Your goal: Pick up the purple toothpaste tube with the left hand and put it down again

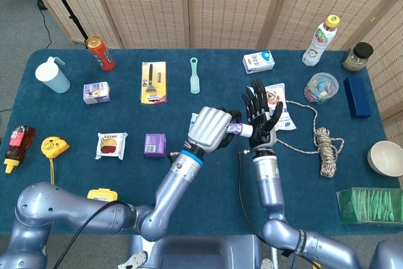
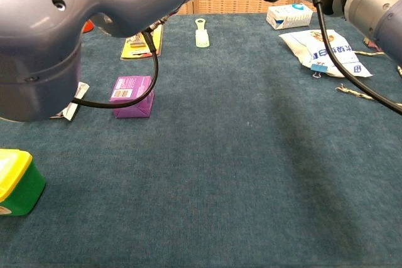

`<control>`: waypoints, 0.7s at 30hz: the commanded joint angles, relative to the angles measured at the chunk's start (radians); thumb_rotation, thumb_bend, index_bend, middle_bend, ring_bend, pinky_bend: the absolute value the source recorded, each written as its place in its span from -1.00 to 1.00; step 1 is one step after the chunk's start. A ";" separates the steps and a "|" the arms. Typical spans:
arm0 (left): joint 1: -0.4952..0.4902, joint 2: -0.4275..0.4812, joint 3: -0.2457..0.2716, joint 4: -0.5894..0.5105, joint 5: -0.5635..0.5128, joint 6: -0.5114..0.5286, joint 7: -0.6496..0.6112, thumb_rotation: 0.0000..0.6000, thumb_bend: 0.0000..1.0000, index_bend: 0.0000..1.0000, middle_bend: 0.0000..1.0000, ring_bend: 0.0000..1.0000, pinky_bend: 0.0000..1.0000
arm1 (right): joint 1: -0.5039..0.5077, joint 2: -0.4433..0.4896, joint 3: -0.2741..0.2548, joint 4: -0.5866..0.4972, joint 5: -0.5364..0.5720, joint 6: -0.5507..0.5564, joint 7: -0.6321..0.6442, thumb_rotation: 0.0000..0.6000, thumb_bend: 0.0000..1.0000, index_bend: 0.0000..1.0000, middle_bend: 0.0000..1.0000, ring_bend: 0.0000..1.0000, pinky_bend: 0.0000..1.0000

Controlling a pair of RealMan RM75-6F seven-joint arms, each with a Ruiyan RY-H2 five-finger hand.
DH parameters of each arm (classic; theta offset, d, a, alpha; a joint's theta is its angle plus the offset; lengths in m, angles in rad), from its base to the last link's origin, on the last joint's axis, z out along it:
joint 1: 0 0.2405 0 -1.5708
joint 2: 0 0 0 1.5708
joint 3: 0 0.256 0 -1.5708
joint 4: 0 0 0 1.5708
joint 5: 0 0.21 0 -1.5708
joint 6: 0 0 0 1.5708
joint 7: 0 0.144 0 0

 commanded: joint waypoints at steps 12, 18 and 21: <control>0.014 -0.018 -0.008 0.010 0.023 0.002 -0.022 1.00 0.01 0.03 0.13 0.00 0.22 | -0.005 0.005 0.007 -0.015 0.010 -0.008 0.021 -0.91 -1.00 -1.00 -1.00 -1.00 -1.00; 0.017 -0.019 -0.010 0.011 0.025 0.000 -0.019 1.00 0.01 0.03 0.13 0.00 0.22 | -0.010 0.009 0.014 -0.023 0.023 -0.018 0.039 -0.91 -1.00 -1.00 -1.00 -1.00 -1.00; 0.019 -0.020 -0.010 0.011 0.026 -0.001 -0.017 1.00 0.01 0.03 0.13 0.00 0.22 | -0.010 0.010 0.013 -0.020 0.021 -0.017 0.035 -0.92 -1.00 -1.00 -1.00 -1.00 -1.00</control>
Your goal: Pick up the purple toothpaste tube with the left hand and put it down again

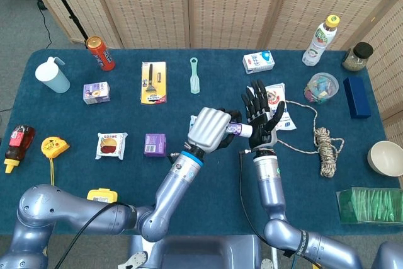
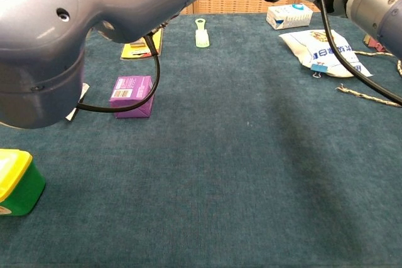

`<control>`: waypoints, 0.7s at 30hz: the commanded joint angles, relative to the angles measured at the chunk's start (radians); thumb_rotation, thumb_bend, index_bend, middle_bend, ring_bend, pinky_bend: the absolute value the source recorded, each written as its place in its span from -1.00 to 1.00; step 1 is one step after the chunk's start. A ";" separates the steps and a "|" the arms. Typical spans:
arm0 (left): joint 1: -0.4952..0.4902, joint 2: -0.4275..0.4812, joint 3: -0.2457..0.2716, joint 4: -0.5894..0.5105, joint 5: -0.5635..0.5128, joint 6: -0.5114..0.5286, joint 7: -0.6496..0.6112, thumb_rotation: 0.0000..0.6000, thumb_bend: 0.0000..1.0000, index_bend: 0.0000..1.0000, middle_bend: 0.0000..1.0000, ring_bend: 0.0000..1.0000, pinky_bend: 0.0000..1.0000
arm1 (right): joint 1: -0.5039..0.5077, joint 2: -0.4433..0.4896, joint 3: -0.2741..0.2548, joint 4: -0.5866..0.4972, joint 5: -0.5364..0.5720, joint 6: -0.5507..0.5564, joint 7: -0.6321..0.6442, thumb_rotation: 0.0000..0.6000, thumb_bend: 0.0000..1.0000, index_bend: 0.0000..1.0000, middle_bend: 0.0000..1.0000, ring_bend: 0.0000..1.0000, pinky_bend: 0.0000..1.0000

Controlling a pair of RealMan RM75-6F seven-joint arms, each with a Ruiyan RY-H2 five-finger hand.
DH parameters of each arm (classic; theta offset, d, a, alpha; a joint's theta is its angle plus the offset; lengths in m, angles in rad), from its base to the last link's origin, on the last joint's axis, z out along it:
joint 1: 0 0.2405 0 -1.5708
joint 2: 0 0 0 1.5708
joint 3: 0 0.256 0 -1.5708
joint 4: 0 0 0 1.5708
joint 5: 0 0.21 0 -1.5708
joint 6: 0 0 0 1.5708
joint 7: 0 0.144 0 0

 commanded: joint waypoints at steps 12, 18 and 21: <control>0.007 0.004 -0.003 -0.002 0.001 -0.007 0.010 1.00 0.01 0.03 0.13 0.00 0.22 | -0.001 0.006 -0.004 0.004 -0.008 0.002 -0.012 -0.91 -1.00 -1.00 -1.00 -1.00 -1.00; 0.011 0.011 0.001 -0.011 0.003 -0.012 0.016 1.00 0.01 0.03 0.13 -0.01 0.22 | 0.003 0.009 -0.013 0.012 -0.017 -0.001 -0.026 -0.91 -1.00 -1.00 -1.00 -1.00 -1.00; 0.016 0.023 0.005 -0.019 0.001 -0.018 0.022 1.00 0.01 0.03 0.13 -0.02 0.22 | 0.004 0.014 -0.020 0.023 -0.027 0.002 -0.044 -0.91 -1.00 -1.00 -1.00 -1.00 -1.00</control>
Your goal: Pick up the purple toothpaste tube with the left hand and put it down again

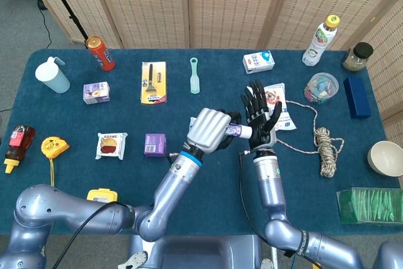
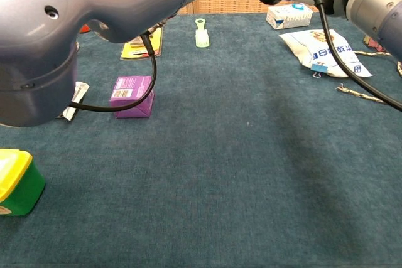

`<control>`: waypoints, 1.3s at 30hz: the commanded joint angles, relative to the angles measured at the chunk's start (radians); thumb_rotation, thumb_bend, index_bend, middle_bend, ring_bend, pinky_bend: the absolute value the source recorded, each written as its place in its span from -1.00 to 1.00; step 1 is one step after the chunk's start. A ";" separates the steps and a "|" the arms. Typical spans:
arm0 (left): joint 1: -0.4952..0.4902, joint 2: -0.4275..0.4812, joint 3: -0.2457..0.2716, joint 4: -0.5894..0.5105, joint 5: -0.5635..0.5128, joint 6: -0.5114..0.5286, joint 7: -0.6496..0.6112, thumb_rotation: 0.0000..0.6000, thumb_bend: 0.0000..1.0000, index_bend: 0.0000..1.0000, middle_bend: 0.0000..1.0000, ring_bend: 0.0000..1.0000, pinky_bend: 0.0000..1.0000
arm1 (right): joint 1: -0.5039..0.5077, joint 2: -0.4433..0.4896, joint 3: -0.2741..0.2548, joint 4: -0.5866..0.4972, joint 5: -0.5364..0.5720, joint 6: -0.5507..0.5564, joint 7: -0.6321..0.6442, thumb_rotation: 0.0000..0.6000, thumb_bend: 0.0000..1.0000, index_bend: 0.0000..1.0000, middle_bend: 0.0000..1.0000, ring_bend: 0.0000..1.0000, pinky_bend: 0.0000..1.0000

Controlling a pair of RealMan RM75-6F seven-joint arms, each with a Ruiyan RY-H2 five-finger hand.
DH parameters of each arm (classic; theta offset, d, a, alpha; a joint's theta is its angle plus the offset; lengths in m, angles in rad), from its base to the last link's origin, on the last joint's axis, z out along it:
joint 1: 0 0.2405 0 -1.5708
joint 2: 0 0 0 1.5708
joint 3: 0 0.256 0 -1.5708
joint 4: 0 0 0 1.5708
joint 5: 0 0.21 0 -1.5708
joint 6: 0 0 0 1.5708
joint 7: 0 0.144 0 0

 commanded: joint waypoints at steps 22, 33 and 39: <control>0.047 0.139 0.081 -0.049 0.010 -0.101 0.019 1.00 0.01 0.02 0.12 -0.10 0.22 | -0.032 0.089 -0.031 0.030 -0.028 0.001 -0.061 -0.92 -1.00 -1.00 -1.00 -1.00 -1.00; 0.035 0.178 0.147 -0.038 -0.052 -0.190 0.053 1.00 0.01 -0.11 -0.02 -0.28 0.01 | -0.045 0.119 -0.045 0.027 -0.033 0.009 -0.077 -0.91 -1.00 -1.00 -1.00 -1.00 -1.00; 0.027 0.193 0.166 -0.043 -0.090 -0.207 0.070 1.00 0.01 -0.35 -0.21 -0.46 -0.12 | -0.048 0.128 -0.047 0.028 -0.031 0.010 -0.079 -0.91 -1.00 -1.00 -1.00 -1.00 -1.00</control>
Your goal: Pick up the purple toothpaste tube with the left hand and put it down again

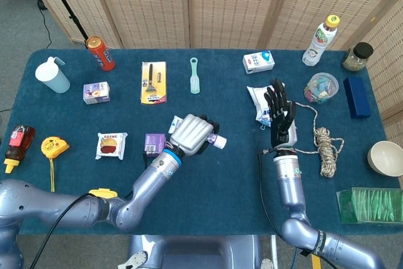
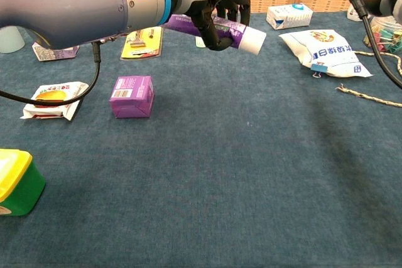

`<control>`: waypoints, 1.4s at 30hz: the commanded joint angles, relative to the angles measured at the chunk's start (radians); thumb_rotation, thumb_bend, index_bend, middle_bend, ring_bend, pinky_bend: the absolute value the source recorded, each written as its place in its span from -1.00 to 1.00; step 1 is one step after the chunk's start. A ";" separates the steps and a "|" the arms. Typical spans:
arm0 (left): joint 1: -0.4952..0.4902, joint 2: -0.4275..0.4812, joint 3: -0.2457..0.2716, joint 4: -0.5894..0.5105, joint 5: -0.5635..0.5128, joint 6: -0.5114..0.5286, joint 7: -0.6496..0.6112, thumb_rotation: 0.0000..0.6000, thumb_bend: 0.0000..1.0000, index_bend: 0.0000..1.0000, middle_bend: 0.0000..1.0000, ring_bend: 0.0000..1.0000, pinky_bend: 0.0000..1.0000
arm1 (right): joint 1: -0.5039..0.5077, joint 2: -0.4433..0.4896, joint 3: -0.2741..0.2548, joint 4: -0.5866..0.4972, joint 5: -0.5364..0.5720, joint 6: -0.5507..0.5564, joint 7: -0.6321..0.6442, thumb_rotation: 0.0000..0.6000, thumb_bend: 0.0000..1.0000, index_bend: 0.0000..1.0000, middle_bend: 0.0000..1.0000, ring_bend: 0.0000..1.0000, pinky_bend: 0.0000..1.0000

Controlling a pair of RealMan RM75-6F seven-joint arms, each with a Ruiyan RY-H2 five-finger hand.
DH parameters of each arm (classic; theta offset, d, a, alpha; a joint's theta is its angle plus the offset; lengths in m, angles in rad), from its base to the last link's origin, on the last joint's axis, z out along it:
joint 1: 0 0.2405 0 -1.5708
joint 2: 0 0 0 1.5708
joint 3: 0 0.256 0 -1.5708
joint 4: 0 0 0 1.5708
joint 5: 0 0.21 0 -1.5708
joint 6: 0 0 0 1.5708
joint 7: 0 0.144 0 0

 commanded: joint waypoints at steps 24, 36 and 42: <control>0.093 0.138 0.062 -0.086 0.079 0.065 -0.098 1.00 0.01 -0.76 -0.65 -0.86 -0.36 | -0.033 0.100 -0.026 0.011 -0.045 0.005 -0.030 -0.91 -1.00 -1.00 -1.00 -1.00 -1.00; 0.262 0.327 0.107 -0.202 0.195 0.157 -0.233 1.00 0.01 -0.72 -0.65 -0.83 -0.36 | -0.048 0.178 -0.078 0.039 -0.078 -0.008 -0.110 -0.52 -1.00 -1.00 -1.00 -1.00 -1.00; 0.376 0.416 0.160 -0.234 0.302 0.220 -0.305 1.00 0.01 -0.65 -0.64 -0.78 -0.36 | -0.058 0.219 -0.119 0.065 -0.109 -0.008 -0.159 0.07 -1.00 -1.00 -1.00 -1.00 -1.00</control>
